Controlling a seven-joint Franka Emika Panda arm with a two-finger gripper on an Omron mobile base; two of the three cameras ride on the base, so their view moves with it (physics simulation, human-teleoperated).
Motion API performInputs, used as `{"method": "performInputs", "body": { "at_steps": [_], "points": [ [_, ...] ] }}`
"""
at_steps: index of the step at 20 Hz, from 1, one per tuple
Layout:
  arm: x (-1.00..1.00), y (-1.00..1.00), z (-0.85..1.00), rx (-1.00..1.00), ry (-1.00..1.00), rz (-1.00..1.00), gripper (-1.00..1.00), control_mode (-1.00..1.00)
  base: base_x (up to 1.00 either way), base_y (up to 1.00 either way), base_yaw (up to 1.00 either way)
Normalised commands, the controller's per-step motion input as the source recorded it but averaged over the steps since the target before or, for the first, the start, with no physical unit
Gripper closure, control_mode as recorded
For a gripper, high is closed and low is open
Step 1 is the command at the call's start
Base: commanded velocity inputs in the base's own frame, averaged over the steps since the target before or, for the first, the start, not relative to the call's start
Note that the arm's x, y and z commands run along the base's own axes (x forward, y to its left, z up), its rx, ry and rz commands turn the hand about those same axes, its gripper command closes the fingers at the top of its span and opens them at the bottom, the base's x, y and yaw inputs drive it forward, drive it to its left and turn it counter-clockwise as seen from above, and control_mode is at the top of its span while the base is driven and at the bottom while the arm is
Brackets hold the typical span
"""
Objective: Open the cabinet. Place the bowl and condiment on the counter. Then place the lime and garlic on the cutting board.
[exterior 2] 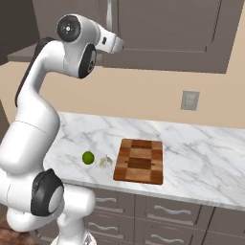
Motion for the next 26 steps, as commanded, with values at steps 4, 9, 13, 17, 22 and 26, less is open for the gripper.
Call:
{"method": "performInputs", "body": {
  "at_steps": [4, 9, 13, 17, 22, 26],
  "points": [
    [0.10, -0.49, 0.21, 0.04, 0.10, 0.00, -1.00, -1.00, 0.00, 0.00, 0.00],
    [0.03, -0.12, 0.07, 0.01, 0.05, 0.00, -1.00, -1.00, 0.00, 0.00, 0.00],
    [0.00, 0.00, 0.00, 0.00, 0.00, 0.00, -1.00, -1.00, 0.00, 0.00, 0.00],
    [0.00, 0.03, 0.00, 0.00, 0.06, 0.00, -1.00, -1.00, 0.00, 0.00, 0.00],
    [0.01, 0.16, 0.00, 0.00, 0.09, 0.00, -1.00, -1.00, 0.00, 0.00, 0.00],
    [0.15, 0.14, 0.00, 0.00, 0.07, 0.00, -1.00, -1.00, 0.00, 0.00, 0.00]
  ]
}}
